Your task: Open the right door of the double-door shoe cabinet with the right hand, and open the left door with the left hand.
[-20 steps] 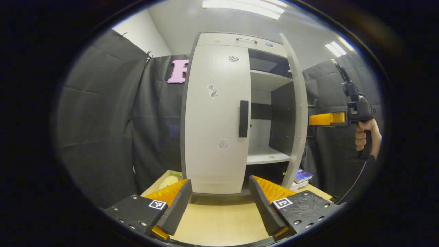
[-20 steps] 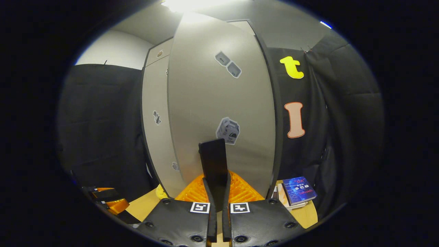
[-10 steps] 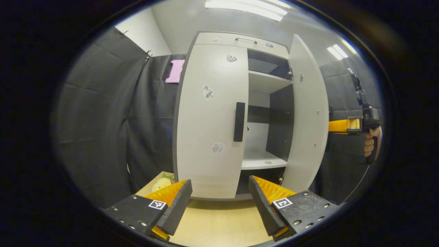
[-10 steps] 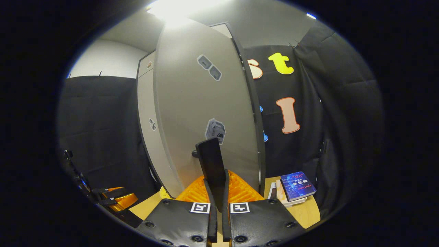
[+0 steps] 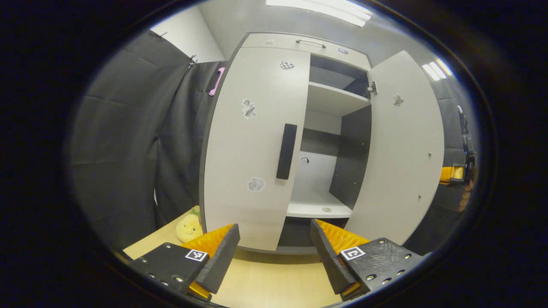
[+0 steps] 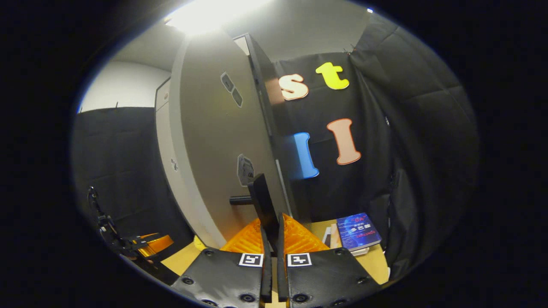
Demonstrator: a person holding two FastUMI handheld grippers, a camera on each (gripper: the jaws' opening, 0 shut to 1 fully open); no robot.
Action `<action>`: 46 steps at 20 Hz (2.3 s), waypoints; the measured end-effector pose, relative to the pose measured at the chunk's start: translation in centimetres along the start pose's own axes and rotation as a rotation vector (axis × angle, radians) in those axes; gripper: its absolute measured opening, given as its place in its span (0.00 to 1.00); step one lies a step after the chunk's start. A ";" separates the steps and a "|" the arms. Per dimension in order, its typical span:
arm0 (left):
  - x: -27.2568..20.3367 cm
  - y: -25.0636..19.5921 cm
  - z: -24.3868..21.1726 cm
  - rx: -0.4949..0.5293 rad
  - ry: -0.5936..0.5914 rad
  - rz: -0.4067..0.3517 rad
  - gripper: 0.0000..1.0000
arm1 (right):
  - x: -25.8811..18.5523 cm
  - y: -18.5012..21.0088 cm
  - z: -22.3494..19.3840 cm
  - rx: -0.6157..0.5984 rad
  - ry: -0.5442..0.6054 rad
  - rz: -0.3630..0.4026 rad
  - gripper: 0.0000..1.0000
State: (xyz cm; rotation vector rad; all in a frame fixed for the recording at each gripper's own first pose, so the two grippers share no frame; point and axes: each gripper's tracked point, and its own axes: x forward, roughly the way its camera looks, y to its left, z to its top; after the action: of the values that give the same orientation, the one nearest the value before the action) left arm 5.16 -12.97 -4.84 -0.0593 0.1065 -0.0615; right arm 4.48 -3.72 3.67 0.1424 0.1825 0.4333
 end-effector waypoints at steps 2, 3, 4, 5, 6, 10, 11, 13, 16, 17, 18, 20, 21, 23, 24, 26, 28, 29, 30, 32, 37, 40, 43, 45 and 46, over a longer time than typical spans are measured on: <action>0.0 -0.3 -0.3 0.011 0.016 0.034 0.96 | 0.0 -0.4 0.6 -0.056 -0.013 0.020 0.07; -0.1 -0.3 -0.2 0.009 0.009 0.055 0.96 | 0.1 -0.3 0.5 -0.069 -0.008 0.027 0.06; -0.2 -0.3 -0.1 0.007 0.005 0.076 0.96 | -0.1 -0.3 0.5 -0.084 -0.006 0.029 0.06; -0.3 -0.2 -0.3 0.006 0.007 0.100 0.96 | -0.1 -0.2 0.4 -0.095 -0.001 0.039 0.03; -0.5 0.0 -0.3 0.008 0.011 0.126 0.96 | -0.1 -0.2 0.4 -0.097 0.004 0.047 0.07; -1.9 -0.1 -0.1 -0.011 0.002 0.156 0.96 | -0.2 -0.3 0.4 -0.113 0.012 0.039 0.07; -2.1 -0.2 -0.2 -0.006 0.007 0.145 0.96 | -0.1 -0.5 0.4 -0.117 0.010 0.020 0.06; -2.5 0.4 0.2 0.020 0.009 0.125 0.96 | -0.3 -0.4 0.3 -0.124 0.003 -0.030 0.07; -2.9 1.5 1.1 0.040 -0.001 0.082 0.96 | -0.7 -0.5 0.4 -0.131 0.010 -0.122 0.03; -3.1 2.2 1.3 0.041 -0.003 0.074 0.96 | -1.1 -0.4 0.3 -0.137 0.013 -0.146 0.07; -3.3 2.9 1.5 0.039 -0.005 0.066 0.96 | -1.6 -0.2 0.0 -0.136 0.015 -0.161 0.07; -3.8 4.0 2.3 0.032 -0.019 0.037 0.96 | -3.1 0.0 -0.9 -0.127 0.025 -0.196 0.06; -4.0 4.6 2.6 0.035 -0.026 0.020 0.96 | -4.0 0.0 -1.3 -0.119 0.031 -0.219 0.06; -4.3 5.8 3.4 0.058 -0.041 -0.010 0.96 | -5.6 0.1 -1.2 -0.090 0.012 -0.270 0.06; -4.3 6.2 3.9 0.067 -0.054 -0.030 0.96 | -6.5 0.0 -0.7 -0.078 -0.014 -0.298 0.06; -3.8 6.4 4.5 0.072 -0.070 -0.073 0.95 | -8.3 -0.5 0.1 -0.079 -0.045 -0.360 0.10; -3.1 6.6 5.5 0.071 -0.090 -0.091 0.96 | -10.0 -2.0 0.5 -0.122 -0.049 -0.441 0.04; -2.5 6.8 6.3 0.079 -0.109 -0.083 0.96 | -10.6 -2.9 0.7 -0.152 -0.048 -0.482 0.04; -1.9 6.9 7.2 0.098 -0.127 -0.074 0.96 | -11.0 -3.7 1.1 -0.185 -0.051 -0.521 0.00; -0.3 6.2 7.9 0.121 -0.138 -0.075 0.96 | -11.2 -5.2 2.5 -0.214 -0.078 -0.579 0.11; 4.0 3.6 10.1 0.066 -0.164 -0.105 0.96 | -8.4 -9.3 3.1 -0.100 -0.074 -0.593 0.15; 7.0 2.7 11.8 0.064 -0.186 -0.085 0.96 | -6.7 -12.2 3.0 -0.065 -0.060 -0.594 0.37; 10.0 1.8 13.4 0.089 -0.201 -0.053 0.96 | -5.3 -15.9 2.7 -0.044 -0.043 -0.617 0.80; 11.8 0.8 13.9 0.095 -0.199 -0.055 0.96 | -4.0 -17.8 2.4 -0.042 -0.036 -0.618 0.98; 12.7 0.3 14.0 0.088 -0.191 -0.059 0.96 | -3.5 -18.6 2.5 -0.047 -0.038 -0.615 0.98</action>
State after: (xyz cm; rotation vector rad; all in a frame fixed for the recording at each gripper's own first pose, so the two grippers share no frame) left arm 19.30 -12.70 7.67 0.0193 -0.0890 -0.1188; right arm 9.34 -22.17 3.40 0.0424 0.1690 -0.1776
